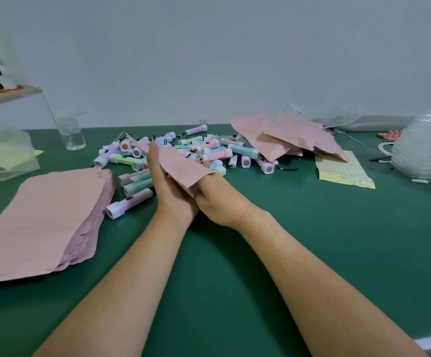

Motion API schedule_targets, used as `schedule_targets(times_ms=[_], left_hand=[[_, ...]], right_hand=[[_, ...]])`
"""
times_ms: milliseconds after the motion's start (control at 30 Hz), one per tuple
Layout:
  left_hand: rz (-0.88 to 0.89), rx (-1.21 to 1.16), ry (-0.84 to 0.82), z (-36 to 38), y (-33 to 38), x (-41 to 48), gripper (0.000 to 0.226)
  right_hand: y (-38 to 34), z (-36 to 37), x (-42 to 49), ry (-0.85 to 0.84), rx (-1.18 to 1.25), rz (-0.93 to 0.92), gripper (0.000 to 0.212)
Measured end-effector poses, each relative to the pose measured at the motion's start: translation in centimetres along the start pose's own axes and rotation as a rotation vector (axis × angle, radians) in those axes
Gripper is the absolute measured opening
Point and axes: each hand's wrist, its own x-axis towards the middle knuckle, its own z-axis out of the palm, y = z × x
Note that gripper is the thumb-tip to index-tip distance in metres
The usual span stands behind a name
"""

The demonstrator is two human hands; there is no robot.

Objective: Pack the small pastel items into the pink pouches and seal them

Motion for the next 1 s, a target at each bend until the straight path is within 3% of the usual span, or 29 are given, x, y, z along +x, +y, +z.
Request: schedule_targets(times_ms=[33,133,267,367,500,633,767,900,1000], left_hand=[[0.006,0.017,0.011,0.2,0.1,-0.2,0.050],[-0.027,0.050,-0.003,0.3,0.1,-0.5,0.078],[-0.038,0.047,-0.068,0.6,-0.3,-0.9,0.046],[-0.069,0.034,-0.051,0.9,-0.7,-1.1,0.044],[-0.122,0.032,-0.047,1.2,-1.0,-1.3,0.063],[-0.187,0.068,-0.110,1.4,-1.0,-1.5,0.099],[-0.163,0.082,-0.112,1.5,-1.4,-1.6,0.083],[-0.200,0.128,-0.153,1.7,-1.3,-2.0,0.091],[-0.213,0.152,-0.200,1.9,-1.7,-2.2,0.101]], right_hand=[[-0.1,0.1,-0.1,-0.020,0.017,-0.018,0.040],[-0.3,0.4,-0.4,-0.005,0.101,-0.036,0.047],[-0.1,0.5,-0.4,0.039,0.121,0.001,0.052],[0.3,0.4,-0.2,0.034,0.097,0.037,0.053],[0.1,0.2,-0.4,0.039,0.168,0.067,0.053],[0.4,0.7,-0.7,-0.019,0.073,0.079,0.049],[0.4,0.6,-0.3,0.061,0.124,0.100,0.049],[0.6,-0.1,-0.2,0.065,0.109,0.147,0.056],[0.8,0.3,0.0,0.002,-0.064,0.227,0.058]])
